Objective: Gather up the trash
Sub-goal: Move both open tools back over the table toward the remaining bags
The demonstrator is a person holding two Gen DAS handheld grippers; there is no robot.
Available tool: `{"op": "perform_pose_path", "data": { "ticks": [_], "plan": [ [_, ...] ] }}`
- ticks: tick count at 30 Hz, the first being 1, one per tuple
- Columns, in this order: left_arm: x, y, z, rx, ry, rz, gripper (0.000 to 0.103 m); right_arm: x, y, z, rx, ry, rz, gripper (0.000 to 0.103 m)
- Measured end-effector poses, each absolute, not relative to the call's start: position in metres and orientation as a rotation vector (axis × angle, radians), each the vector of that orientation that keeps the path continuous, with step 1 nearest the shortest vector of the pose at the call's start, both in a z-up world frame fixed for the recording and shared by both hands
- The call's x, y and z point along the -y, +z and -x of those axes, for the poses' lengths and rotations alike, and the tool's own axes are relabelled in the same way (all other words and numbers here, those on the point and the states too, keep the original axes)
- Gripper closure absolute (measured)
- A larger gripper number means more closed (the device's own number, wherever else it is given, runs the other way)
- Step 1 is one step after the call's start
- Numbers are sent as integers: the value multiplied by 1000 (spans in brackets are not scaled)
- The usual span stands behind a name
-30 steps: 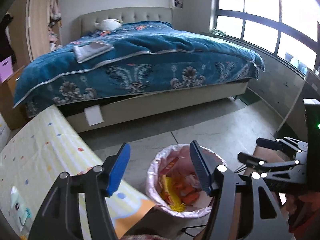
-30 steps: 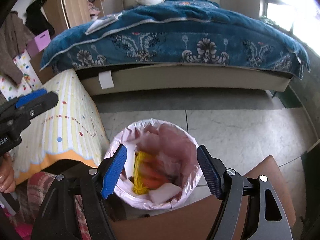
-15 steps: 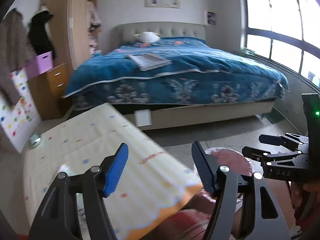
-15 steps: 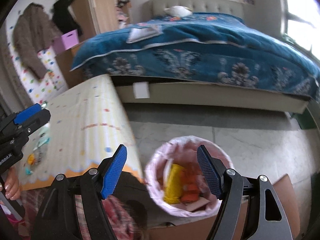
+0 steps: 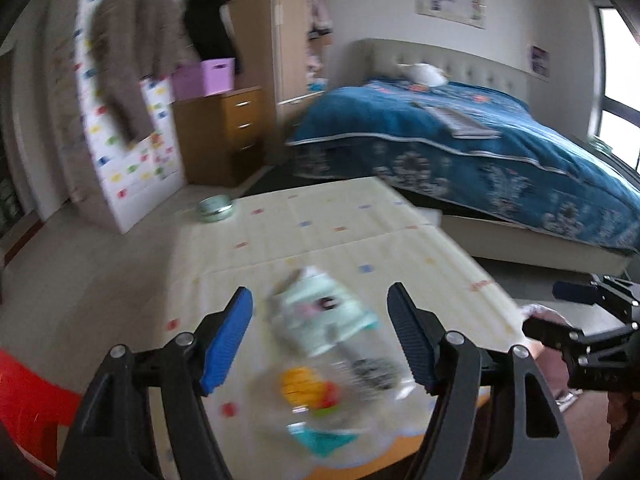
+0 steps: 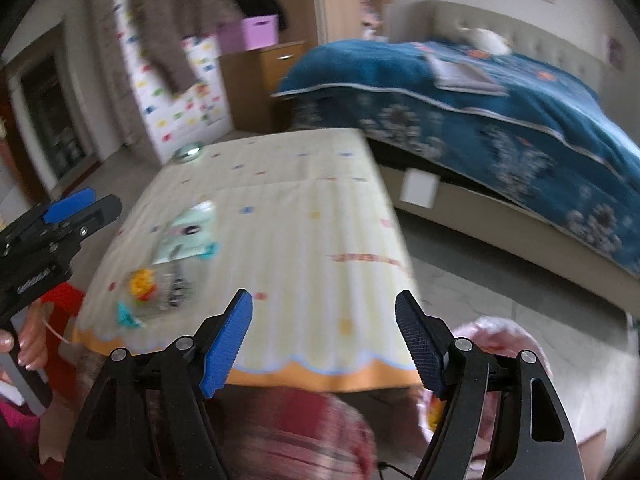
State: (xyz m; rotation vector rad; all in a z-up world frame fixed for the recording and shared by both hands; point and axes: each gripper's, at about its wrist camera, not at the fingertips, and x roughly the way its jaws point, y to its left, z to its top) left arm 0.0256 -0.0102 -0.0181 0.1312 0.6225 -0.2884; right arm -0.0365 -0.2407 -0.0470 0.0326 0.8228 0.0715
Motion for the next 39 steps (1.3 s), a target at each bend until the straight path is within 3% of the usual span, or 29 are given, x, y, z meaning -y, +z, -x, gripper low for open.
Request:
{"op": "perform_pose_path", "data": {
  "ticks": [8,16,24,39],
  "plan": [
    [-55,-45,-38,-694,-181,-60,32,164,-78,3,-905,186,54,20],
    [-53,-73,-43,-766,-235,-78,32,128,-99,-5,-962,191,95,20],
    [-51,-89,-61,-787,-195,-78,32,137,-115,2,-1007,157,96,35],
    [-56,-122,-85,-873,-151,-120,35,152,-122,-28,-981,146,86,36]
  ]
}}
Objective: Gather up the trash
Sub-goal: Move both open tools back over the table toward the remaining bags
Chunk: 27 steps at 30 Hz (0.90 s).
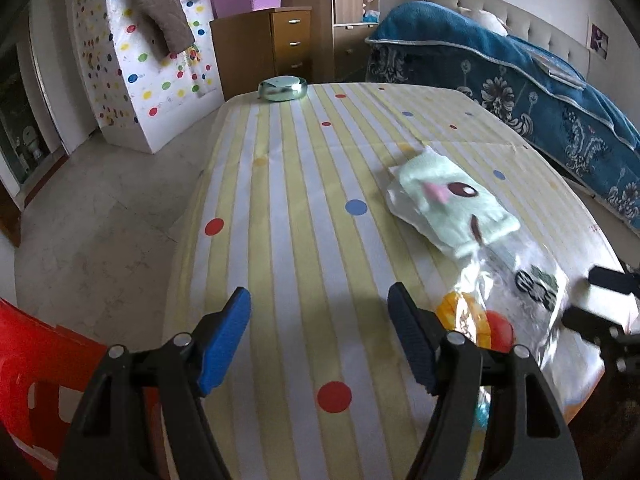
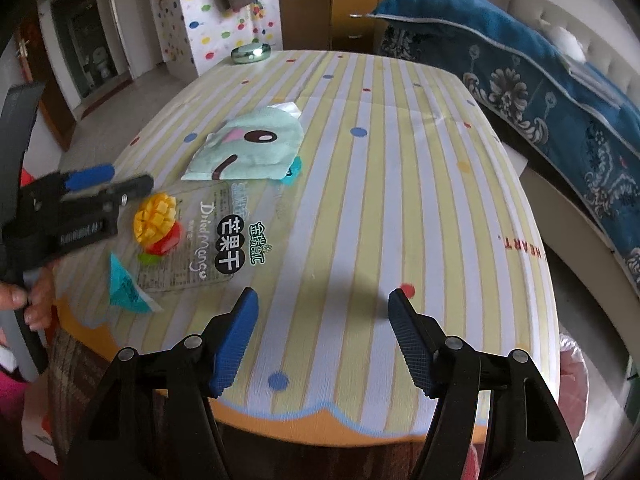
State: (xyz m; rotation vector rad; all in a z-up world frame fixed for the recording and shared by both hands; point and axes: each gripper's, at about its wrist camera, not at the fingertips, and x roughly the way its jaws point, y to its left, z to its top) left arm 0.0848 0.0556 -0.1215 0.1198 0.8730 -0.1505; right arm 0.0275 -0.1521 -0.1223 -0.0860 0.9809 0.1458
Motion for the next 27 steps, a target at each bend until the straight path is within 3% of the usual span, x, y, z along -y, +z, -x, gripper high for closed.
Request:
{"op": "perform_pose_path", "data": {
  "ticks": [9,19,24,27],
  "plan": [
    [-7,-122,-66,-881,-280,-178,35,180,-116,-65,-968,60,41,36],
    [25,-114,-52,-889,-381,-154,33,225,-93,-47,-915,-23,-75,34],
    [-10,-94,-58,-841,-272,-86,27,211,-92,-40,-914,106,-100,16],
    [-31,-87,-61,-829,-212,-49,21,192,-103,-48,-948,170,-81,14]
  ]
}}
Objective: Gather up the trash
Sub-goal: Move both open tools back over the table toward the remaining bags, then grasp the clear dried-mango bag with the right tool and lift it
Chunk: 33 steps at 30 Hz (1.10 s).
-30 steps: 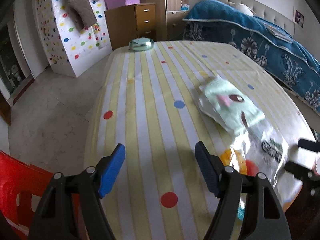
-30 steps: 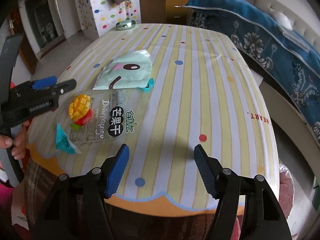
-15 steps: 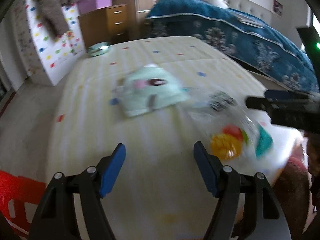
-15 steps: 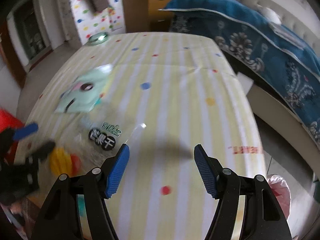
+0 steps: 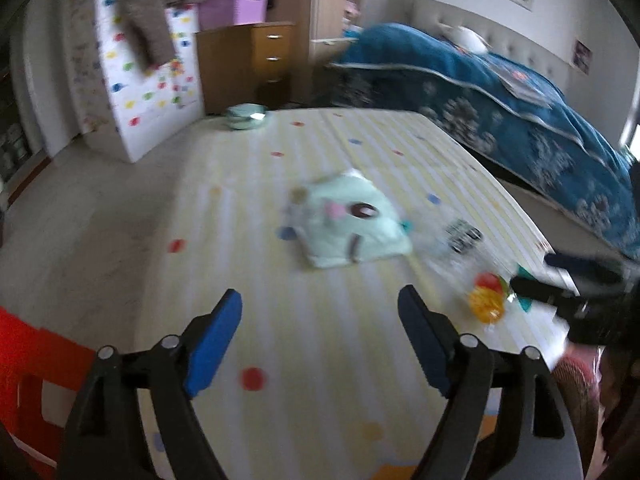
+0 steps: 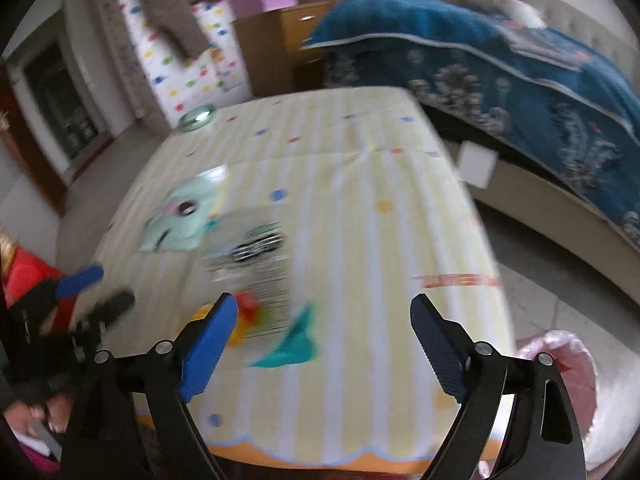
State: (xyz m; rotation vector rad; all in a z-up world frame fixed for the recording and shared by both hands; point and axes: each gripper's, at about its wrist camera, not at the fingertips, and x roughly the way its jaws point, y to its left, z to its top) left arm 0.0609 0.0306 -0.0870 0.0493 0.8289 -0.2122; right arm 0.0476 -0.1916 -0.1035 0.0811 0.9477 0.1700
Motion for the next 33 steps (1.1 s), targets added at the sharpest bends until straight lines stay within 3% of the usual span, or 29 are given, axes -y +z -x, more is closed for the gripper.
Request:
{"op": "perform_pose_path", "data": {
  "ticks": [17,25,28,33],
  "plan": [
    [-47,-88,-64,-842,-177,-27,17,133,-126,-68,-1011,180,93,9],
    [-43,-88,-63,-845,-173,-35,17,140,-124,-53,-992,200,99,23],
    [-41,-89,-63,-847,-177,-38,17,146,-127,-53,-1010,221,61,15],
    [-40,-89,-61,-847,-179,-42,17,140,-128,-52,-997,217,101,9]
  ]
}}
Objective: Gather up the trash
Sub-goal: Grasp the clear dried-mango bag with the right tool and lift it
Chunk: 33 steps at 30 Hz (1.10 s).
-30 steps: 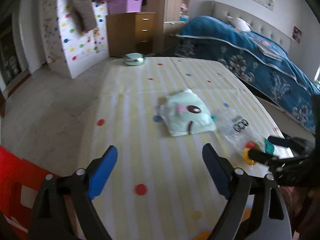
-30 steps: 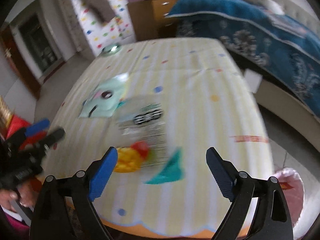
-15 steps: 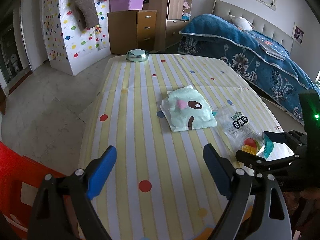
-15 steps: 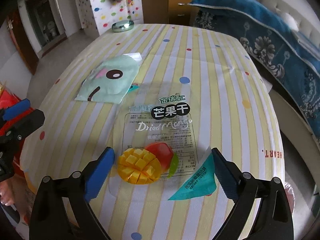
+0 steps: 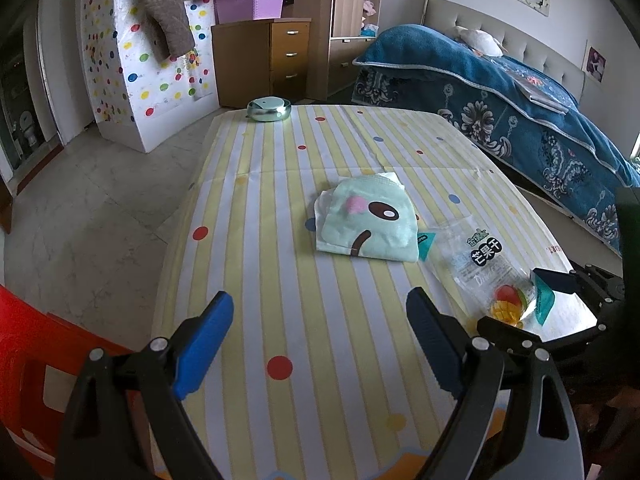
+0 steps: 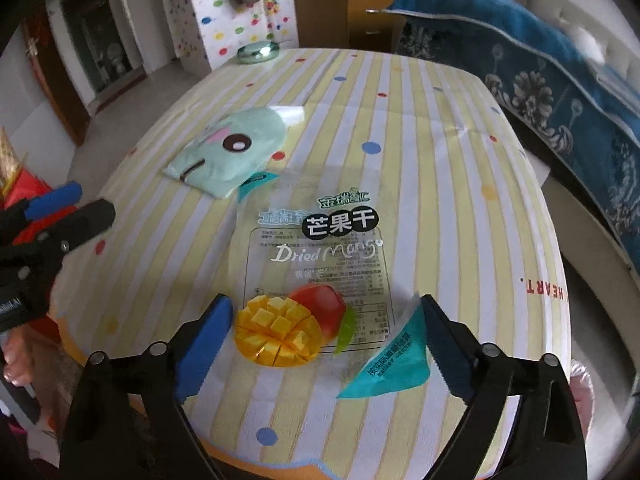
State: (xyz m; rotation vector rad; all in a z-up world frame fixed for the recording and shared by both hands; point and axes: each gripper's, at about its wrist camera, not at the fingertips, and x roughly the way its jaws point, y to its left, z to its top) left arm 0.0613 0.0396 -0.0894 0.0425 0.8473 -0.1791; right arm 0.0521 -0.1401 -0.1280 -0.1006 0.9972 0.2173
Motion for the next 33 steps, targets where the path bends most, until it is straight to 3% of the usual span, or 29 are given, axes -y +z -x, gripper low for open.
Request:
{"op": "perform_pose_path", "data": {
  "ticks": [3,8,10,13,17,19,20,27,30,32,33],
  "plan": [
    [-40,-90,-62,-851,-177,-43,17,141,-125,-49,-983,199,87,10],
    [-38,-93,-63,-859,-180,-49,17,147,-109,-42,-918,161,72,29],
    [-35,-95,-65,-864,-186,-48,17,156,-98,-38,-894,144,45,52],
    [-29,-97,-68,-866,-194,-52,17,166,-99,-41,-925,146,14,69],
    [-22,-96,-69,-855,-203,-65,17,178,-100,-39,-913,166,-46,63],
    [-23,-96,-70,-854,-199,-67,17,180,-99,-40,-897,174,-47,38],
    [-24,-96,-70,-855,-196,-63,17,181,-100,-40,-899,174,-49,36],
    [-36,-97,-71,-859,-168,-42,17,152,-133,-51,-968,209,57,35],
    [-41,-97,-70,-861,-159,-35,17,142,-133,-50,-956,199,110,26],
    [-44,-98,-69,-861,-158,-29,17,142,-131,-48,-946,192,126,31],
    [-44,-98,-68,-861,-159,-28,17,140,-130,-46,-935,154,154,47]
  ]
}}
